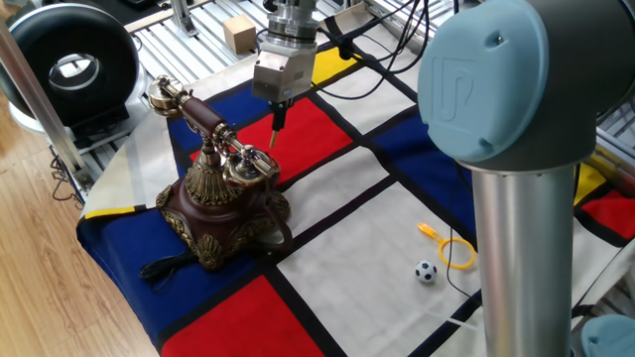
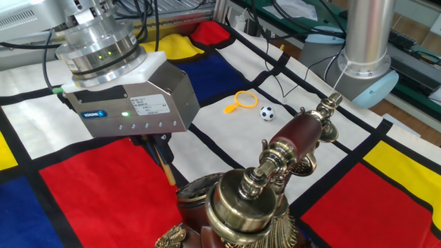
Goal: Dial a number on an old rotary phone
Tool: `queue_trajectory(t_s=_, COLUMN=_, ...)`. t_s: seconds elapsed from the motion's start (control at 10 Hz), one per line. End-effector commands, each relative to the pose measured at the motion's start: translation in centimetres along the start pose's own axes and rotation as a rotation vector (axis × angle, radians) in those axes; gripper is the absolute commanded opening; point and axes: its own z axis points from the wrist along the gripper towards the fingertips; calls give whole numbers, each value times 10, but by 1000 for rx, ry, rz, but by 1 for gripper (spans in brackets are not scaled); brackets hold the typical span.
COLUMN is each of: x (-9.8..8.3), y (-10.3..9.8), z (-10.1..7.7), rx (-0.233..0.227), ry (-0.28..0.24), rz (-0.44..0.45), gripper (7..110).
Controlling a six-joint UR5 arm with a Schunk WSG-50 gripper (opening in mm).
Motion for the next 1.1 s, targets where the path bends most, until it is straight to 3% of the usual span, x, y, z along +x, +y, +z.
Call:
queue_trajectory(t_s=0.0, x=-5, y=2, z=-7, rx=-10, ry=-8, rz=1, gripper=7)
queue_trajectory(t_s=1.0, x=-15, y=4, z=-9, rx=-21, ry=-45, rz=4, gripper=7)
